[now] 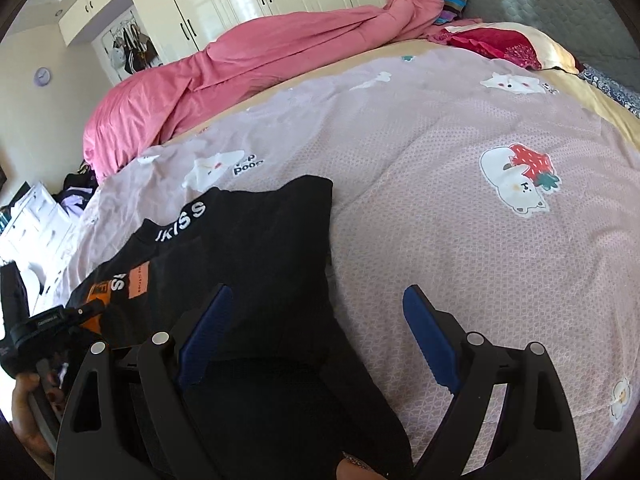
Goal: Fold small clothes
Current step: 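Lay the held sleeve over the first sleeve and open the left gripper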
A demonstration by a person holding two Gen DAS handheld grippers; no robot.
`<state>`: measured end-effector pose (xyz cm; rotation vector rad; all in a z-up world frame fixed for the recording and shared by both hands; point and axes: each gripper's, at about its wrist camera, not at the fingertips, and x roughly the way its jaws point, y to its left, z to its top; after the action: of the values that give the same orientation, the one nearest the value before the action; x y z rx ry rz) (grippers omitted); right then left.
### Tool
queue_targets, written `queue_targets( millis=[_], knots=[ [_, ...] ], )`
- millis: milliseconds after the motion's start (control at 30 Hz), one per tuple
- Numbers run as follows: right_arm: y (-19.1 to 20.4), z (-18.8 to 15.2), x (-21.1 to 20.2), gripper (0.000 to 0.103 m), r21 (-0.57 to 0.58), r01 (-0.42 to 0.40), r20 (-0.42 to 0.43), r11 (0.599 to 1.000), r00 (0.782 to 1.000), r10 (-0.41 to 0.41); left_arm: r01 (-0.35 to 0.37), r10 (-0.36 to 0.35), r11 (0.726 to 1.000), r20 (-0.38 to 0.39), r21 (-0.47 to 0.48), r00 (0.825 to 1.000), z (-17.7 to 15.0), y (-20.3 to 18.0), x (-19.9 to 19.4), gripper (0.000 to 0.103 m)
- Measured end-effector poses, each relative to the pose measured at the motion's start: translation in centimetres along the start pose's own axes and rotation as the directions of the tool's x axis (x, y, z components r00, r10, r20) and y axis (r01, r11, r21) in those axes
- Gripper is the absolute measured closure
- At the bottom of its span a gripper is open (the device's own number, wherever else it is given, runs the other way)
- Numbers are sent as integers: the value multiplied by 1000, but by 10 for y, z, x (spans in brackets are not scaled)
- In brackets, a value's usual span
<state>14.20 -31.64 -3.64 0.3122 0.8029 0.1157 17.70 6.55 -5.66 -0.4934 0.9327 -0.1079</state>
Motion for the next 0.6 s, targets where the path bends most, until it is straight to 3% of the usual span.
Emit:
queue_targets(
  millis=[167, 300, 333, 433, 500, 600],
  knots=[
    [2, 0, 0, 17, -15, 13, 6, 1000, 1000, -13, 17, -18, 1000, 17, 25, 1000, -5, -3, -28, 99],
    [8, -2, 3, 17, -48, 40, 2, 998, 999, -40, -60, 59, 997, 10, 49, 998, -9, 4, -29, 95],
    [10, -3, 4, 17, -54, 42, 1, 998, 999, -42, -76, 75, 996, 17, 52, 997, -9, 5, -29, 93],
    [17, -4, 3, 17, -78, 34, 7, 996, 999, -33, -107, 101, 992, 85, 67, 991, -4, 1, -48, 70],
    [23, -3, 1, 17, -96, 17, 14, 995, 1000, -16, -145, 126, 982, 150, 121, 981, -2, -12, -63, 67],
    [38, -3, 0, 17, -137, -21, 16, 990, 1000, 23, -138, 109, 971, 152, 194, 982, -4, -31, -64, 62]
  ],
)
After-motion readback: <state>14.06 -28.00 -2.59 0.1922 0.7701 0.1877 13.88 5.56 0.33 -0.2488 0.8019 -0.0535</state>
